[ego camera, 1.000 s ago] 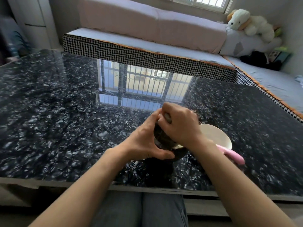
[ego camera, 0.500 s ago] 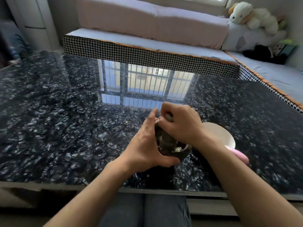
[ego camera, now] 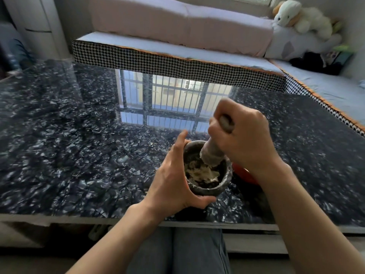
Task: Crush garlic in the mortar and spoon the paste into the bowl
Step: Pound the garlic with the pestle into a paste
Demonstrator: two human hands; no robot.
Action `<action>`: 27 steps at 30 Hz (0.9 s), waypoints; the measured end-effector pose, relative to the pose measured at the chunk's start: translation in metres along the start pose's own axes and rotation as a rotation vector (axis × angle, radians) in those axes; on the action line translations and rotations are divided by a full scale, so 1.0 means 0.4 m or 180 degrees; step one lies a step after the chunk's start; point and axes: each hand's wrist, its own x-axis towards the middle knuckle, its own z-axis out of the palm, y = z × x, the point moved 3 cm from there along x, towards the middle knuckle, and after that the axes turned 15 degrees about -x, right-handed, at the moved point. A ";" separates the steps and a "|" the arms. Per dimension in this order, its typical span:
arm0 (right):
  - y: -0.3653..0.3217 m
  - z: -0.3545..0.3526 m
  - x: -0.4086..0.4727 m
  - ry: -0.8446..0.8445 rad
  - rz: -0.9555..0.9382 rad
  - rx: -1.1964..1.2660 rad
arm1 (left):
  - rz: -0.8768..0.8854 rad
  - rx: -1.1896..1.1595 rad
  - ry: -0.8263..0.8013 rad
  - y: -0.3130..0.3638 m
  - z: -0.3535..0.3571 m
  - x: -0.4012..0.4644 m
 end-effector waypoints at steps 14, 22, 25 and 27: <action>-0.036 0.024 -0.093 -0.0135 -0.0198 -0.0361 | 0.0133 -0.0020 -0.0056 0.022 0.029 -0.011; -0.010 -0.045 -0.049 0.0137 -0.0036 -0.0275 | 0.0218 0.0086 -0.0072 0.037 0.037 -0.009; -0.034 0.018 -0.094 -0.0409 -0.0402 -0.0689 | 0.0273 0.0156 -0.0133 0.043 0.048 -0.009; -0.023 0.024 -0.096 -0.0422 -0.0395 -0.0620 | 0.0283 0.0189 -0.0142 0.046 0.053 -0.010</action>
